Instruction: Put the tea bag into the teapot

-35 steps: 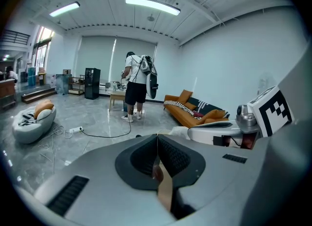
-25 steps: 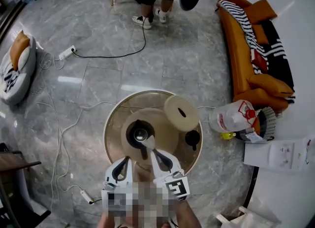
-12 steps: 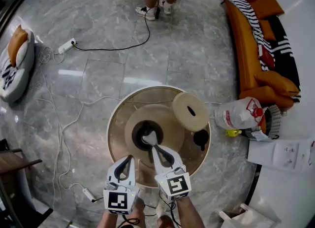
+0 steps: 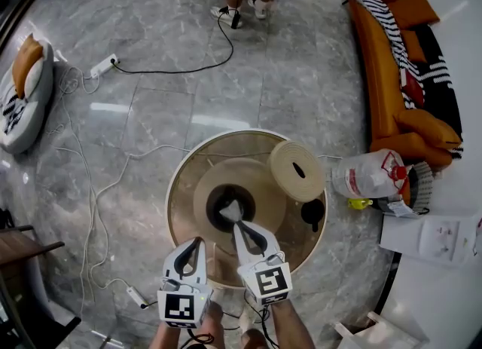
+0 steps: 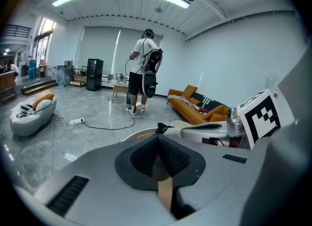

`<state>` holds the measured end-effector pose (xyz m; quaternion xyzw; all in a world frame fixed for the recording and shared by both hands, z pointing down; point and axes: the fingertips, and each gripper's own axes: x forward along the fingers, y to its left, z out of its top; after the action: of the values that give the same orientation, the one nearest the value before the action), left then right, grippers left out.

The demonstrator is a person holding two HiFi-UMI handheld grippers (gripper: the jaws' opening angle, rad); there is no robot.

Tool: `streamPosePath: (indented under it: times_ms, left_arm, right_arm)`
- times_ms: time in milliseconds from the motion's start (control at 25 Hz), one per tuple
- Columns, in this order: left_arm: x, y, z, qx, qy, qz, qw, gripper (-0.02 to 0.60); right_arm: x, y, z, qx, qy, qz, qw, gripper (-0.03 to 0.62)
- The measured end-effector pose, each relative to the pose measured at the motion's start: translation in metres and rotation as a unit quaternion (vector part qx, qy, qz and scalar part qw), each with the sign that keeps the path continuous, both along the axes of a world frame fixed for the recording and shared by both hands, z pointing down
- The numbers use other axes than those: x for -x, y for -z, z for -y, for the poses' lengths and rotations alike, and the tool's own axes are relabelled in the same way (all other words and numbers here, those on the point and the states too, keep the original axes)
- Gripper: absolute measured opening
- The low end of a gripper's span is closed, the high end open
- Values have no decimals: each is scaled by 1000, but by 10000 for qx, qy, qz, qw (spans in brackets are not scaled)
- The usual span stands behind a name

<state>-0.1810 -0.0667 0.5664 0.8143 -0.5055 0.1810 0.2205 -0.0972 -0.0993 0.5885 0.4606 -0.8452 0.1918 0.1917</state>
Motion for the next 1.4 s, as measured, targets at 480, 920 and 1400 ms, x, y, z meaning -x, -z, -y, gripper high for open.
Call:
streamPosePath:
  times_ms: [480,920,1400]
  left_arm:
    - [-3,-4,-1,166,144,-97,9997,19]
    - [0,-5,-1,36,35,12,10000,20]
    - [-2,29,-2,-140,160,55,9998,19]
  right_arm:
    - [2,-8,2,75,-39,-31,10000,72]
    - [3,-7,2,-53,-77,200,9998,279]
    - [-3,27,-4,-169,-31,407,9990,272]
